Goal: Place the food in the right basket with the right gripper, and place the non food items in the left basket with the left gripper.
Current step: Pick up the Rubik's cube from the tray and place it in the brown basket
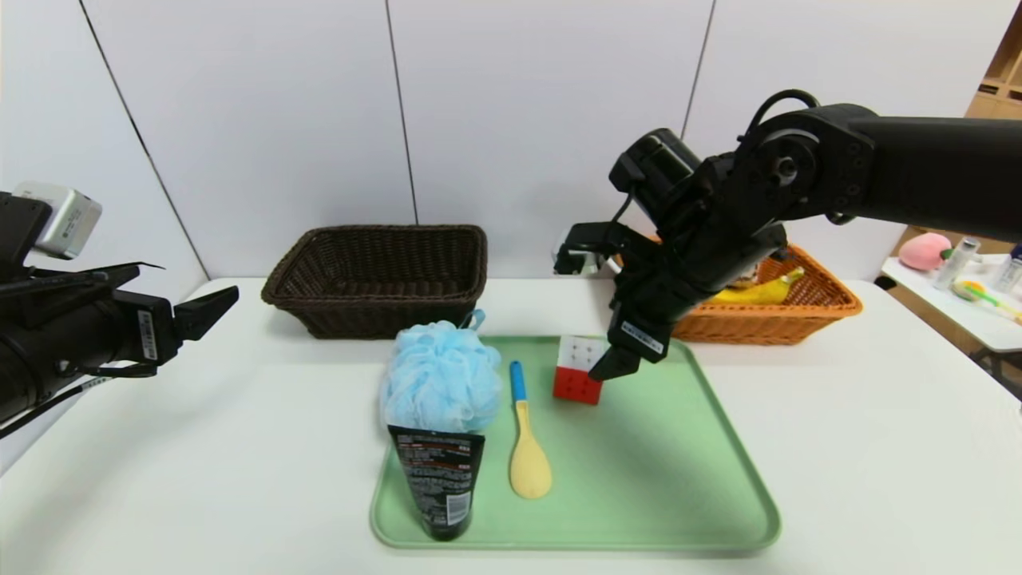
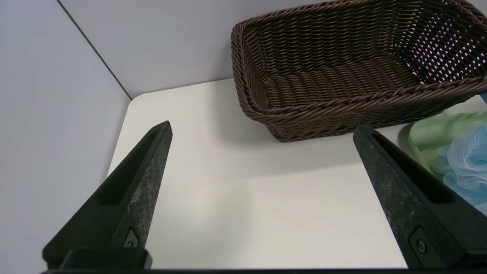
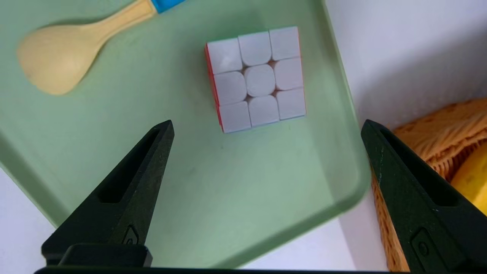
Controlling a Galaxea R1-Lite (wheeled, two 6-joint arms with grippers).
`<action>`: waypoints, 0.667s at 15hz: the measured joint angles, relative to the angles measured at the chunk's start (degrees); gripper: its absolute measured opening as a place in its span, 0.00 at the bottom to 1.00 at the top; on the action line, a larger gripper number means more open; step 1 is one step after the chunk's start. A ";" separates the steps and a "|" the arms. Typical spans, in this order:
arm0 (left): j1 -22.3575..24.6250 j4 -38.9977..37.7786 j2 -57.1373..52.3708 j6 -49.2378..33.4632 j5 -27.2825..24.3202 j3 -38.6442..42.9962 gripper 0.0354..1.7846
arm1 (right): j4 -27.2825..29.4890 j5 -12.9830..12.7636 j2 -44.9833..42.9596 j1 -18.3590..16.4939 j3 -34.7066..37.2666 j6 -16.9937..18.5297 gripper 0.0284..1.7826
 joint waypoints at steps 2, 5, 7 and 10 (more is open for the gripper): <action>0.02 0.02 -0.07 -0.02 0.06 0.49 0.94 | -0.96 0.24 0.98 0.00 0.00 0.04 0.95; 0.00 0.00 -0.18 -0.09 0.11 0.99 0.94 | -3.34 0.30 2.79 0.00 0.00 0.20 0.95; 0.00 0.00 -0.16 -0.09 0.09 1.04 0.94 | -3.93 0.30 3.91 0.00 0.00 0.28 0.95; 0.00 0.00 0.04 -0.27 0.11 1.12 0.94 | -7.36 0.27 5.77 -0.05 0.00 0.55 0.95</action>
